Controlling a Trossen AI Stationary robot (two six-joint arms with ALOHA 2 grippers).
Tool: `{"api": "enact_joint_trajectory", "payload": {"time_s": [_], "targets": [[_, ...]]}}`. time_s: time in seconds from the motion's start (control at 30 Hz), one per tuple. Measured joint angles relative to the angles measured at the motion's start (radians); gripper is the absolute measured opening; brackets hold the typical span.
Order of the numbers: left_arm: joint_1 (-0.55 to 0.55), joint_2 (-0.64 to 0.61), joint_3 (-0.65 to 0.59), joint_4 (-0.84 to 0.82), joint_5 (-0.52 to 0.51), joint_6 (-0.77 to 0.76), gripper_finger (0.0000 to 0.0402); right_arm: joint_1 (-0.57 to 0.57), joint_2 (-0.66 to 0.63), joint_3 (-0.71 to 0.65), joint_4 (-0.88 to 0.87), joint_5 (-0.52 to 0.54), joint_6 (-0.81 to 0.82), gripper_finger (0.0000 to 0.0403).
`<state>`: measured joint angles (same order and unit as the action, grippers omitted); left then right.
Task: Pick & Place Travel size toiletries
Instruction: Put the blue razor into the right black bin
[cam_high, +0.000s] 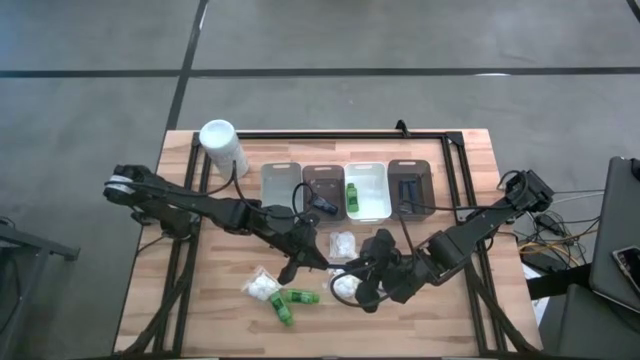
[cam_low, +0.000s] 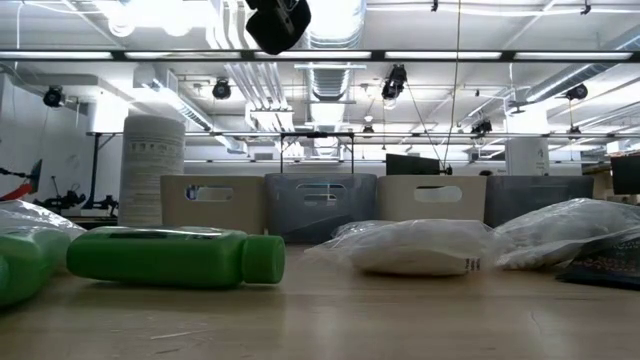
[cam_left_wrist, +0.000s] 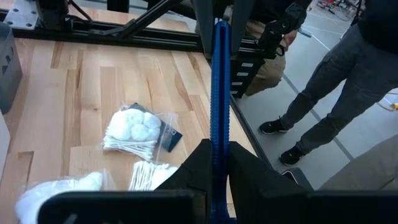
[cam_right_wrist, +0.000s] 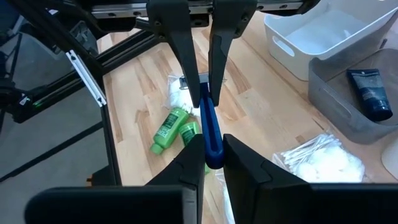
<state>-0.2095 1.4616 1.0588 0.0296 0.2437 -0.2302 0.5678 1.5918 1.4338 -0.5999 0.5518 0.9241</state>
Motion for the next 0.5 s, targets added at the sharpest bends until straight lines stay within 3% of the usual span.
{"api": "enact_joint_trajectory", "payload": {"time_s": [0.37, 0.5], "targets": [[-0.001, 0.0, -0.001, 0.014, -0.002, 0.01, 0.0041, -0.001, -0.002, -0.001, -0.002, -0.003, 0.009, 0.0032], [-0.001, -0.004, -0.001, 0.024, -0.013, -0.016, 0.0067, -0.001, -0.002, -0.001, -0.02, -0.003, 0.032, 0.0031]]}}
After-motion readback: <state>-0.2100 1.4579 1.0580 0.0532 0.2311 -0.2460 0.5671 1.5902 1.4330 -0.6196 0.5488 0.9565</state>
